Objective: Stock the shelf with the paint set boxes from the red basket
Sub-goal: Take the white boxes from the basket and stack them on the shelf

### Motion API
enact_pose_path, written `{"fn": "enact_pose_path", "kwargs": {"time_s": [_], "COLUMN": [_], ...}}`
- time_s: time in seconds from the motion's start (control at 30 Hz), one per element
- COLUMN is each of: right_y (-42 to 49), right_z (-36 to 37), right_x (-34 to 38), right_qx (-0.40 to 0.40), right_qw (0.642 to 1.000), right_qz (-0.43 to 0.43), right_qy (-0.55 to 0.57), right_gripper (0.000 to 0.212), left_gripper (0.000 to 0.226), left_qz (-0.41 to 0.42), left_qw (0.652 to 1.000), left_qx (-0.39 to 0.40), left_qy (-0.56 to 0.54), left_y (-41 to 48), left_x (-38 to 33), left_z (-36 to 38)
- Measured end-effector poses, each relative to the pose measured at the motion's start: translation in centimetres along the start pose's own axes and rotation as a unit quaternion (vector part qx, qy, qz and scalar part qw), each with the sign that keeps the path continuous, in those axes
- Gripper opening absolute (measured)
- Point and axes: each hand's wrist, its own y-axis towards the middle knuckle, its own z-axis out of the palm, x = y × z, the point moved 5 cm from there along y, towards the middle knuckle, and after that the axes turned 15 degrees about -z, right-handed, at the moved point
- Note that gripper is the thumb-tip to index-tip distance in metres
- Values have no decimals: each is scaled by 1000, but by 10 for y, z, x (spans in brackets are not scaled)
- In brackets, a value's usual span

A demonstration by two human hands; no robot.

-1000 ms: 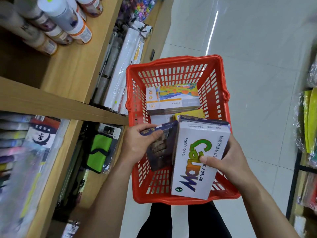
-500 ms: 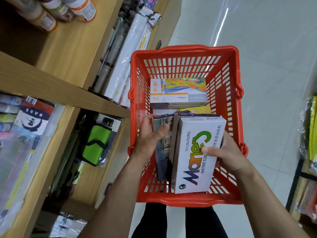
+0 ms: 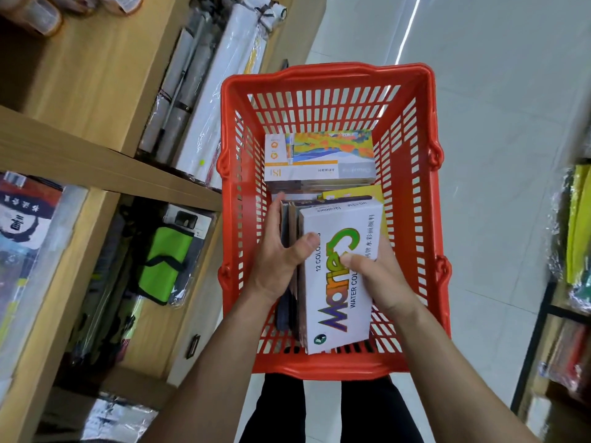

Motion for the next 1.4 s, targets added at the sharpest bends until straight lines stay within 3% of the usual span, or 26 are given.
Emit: {"fn": "enact_pose_path", "kwargs": {"time_s": [0.27, 0.53, 0.73, 0.9, 1.1, 1.3, 1.4], "right_y": [-3, -4, -22, -66, -144, -219, -245], "right_z": [6, 39, 77, 129, 237, 370, 439], "right_x": [-3, 24, 110, 208, 293, 347, 359], "right_qx": [-34, 3, 61, 171, 351, 495, 531], "right_qw": [998, 998, 992, 976, 923, 854, 829], "right_qz": [-48, -62, -100, -133, -157, -157, -173], "right_qy": [-32, -32, -38, -31, -2, 35, 21], "right_gripper": [75, 68, 69, 80, 92, 93, 82], "left_gripper": [111, 55, 48, 63, 63, 45, 34], "left_qz": [44, 54, 76, 134, 204, 292, 297], "left_qw": [993, 997, 995, 983, 922, 847, 822], "left_qx": [-47, -44, -34, -92, -258, -402, -443], "left_qy": [97, -30, -57, -83, -205, -187, -198], "left_y": [-7, -32, -86, -193, -355, -498, -539], "left_x": [20, 7, -64, -137, -192, -219, -226], "left_z": [-7, -1, -3, -22, -74, -142, -188]}}
